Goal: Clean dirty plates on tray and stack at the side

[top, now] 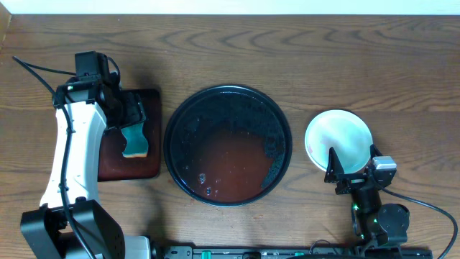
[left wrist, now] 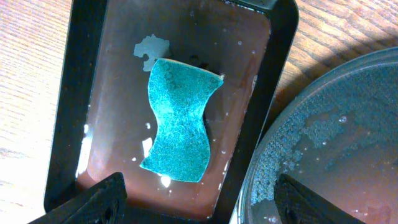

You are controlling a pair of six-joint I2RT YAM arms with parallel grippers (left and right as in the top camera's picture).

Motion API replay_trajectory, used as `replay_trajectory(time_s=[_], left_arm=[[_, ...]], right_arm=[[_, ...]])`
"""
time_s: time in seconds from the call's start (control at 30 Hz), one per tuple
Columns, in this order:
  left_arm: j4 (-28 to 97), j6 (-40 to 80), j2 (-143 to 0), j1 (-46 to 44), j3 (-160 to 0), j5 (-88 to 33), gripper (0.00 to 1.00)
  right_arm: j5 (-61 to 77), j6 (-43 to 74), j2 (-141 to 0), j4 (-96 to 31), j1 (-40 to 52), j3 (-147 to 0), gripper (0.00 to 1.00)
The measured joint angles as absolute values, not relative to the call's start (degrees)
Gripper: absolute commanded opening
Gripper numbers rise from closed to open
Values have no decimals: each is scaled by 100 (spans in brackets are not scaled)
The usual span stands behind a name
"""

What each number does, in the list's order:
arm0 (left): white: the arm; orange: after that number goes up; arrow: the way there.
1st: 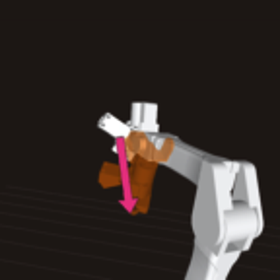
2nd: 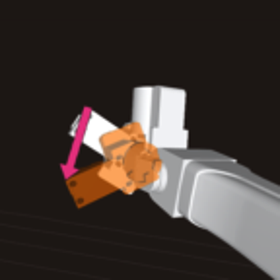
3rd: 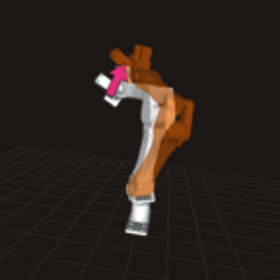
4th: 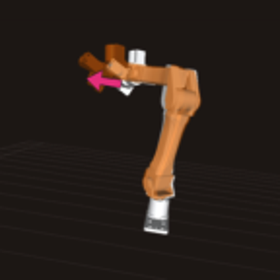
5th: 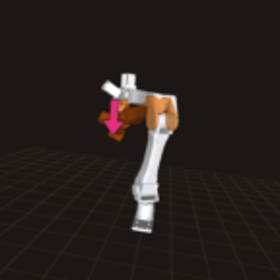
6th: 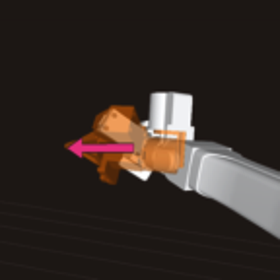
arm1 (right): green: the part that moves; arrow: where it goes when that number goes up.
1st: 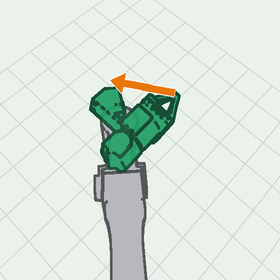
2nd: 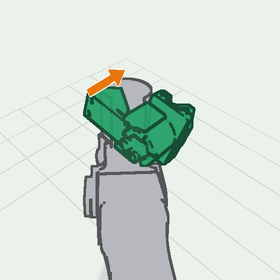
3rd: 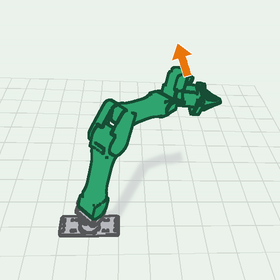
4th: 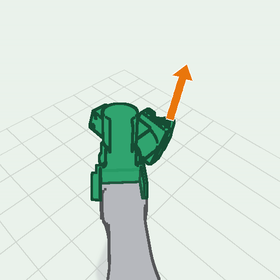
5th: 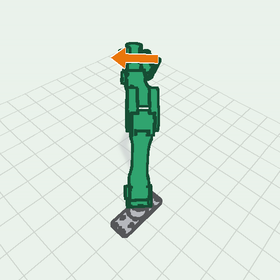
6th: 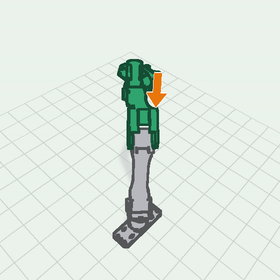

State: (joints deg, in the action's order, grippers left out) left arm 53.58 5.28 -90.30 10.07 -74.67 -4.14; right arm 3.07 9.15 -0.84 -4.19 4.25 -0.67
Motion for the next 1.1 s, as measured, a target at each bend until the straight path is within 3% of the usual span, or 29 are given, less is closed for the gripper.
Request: replay_trajectory(time_s=[0.3,0.53,0.87,1.1], left_arm=[[5358,528,-8726,1007,-7461,-414,77],[5164,528,-6687,1007,-7384,-390,77],[2526,165,-3055,812,-4624,-652,77],[790,-283,-1529,475,-2298,-908,77]], right_arm=[[307,915,-84,-419,425,-67,99],[307,915,-82,-414,427,-67,99],[307,915,-64,-399,427,-56,99],[307,915,-62,-403,427,-56,99]])
